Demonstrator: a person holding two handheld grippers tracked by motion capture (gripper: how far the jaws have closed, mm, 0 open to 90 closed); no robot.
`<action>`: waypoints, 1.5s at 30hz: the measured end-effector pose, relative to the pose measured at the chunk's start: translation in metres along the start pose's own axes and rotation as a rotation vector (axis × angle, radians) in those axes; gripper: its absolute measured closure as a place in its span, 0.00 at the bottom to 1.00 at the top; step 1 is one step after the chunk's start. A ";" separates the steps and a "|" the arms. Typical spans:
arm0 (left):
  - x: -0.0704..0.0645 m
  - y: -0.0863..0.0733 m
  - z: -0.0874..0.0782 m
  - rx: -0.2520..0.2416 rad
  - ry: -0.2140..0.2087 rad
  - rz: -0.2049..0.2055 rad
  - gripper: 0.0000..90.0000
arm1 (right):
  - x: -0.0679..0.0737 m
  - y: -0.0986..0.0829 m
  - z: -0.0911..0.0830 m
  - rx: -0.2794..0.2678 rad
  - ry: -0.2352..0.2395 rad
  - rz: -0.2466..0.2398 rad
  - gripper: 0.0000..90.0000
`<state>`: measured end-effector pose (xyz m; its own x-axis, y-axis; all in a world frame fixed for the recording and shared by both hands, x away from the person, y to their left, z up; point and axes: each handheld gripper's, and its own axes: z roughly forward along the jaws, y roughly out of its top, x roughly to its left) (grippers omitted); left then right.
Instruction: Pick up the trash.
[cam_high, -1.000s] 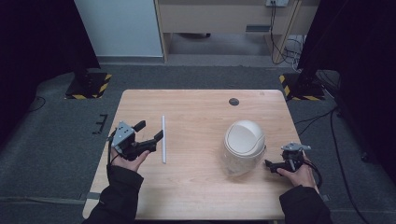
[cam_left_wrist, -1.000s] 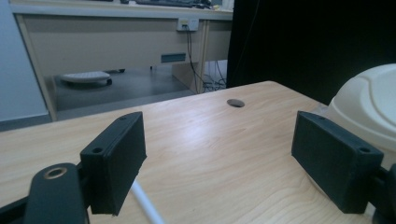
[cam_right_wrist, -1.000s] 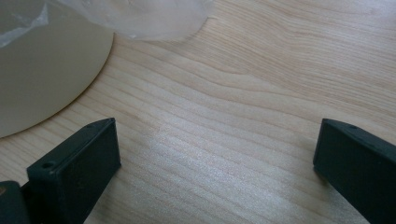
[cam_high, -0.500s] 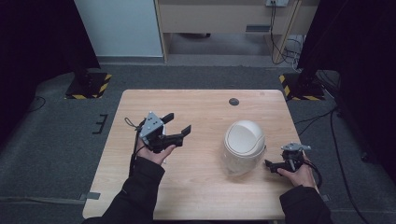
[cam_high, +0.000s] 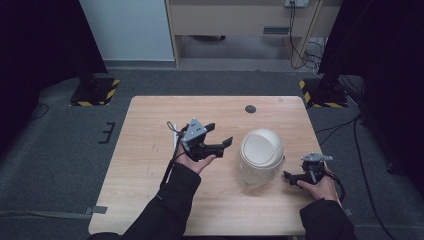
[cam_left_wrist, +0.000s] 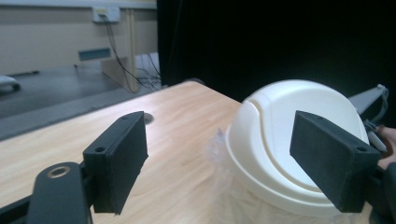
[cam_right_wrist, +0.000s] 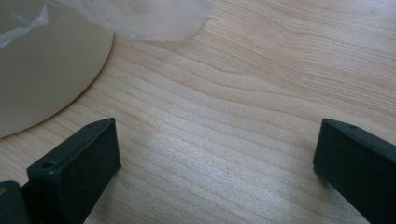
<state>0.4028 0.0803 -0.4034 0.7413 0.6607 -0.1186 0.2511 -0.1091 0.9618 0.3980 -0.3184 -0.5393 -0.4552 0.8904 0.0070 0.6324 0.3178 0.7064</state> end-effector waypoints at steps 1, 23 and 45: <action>-0.002 -0.001 0.005 0.009 -0.007 -0.001 0.20 | 0.000 0.000 0.000 0.001 0.000 0.000 0.01; -0.031 -0.029 0.063 0.190 -0.071 0.042 0.19 | 0.000 0.000 0.000 0.000 0.000 0.000 0.01; -0.029 -0.025 0.068 0.183 -0.066 0.007 0.19 | 0.000 0.000 0.000 0.000 0.001 0.002 0.01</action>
<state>0.4171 0.0135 -0.4403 0.7812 0.6098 -0.1337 0.3504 -0.2510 0.9023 0.3980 -0.3184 -0.5393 -0.4550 0.8904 0.0092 0.6334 0.3163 0.7062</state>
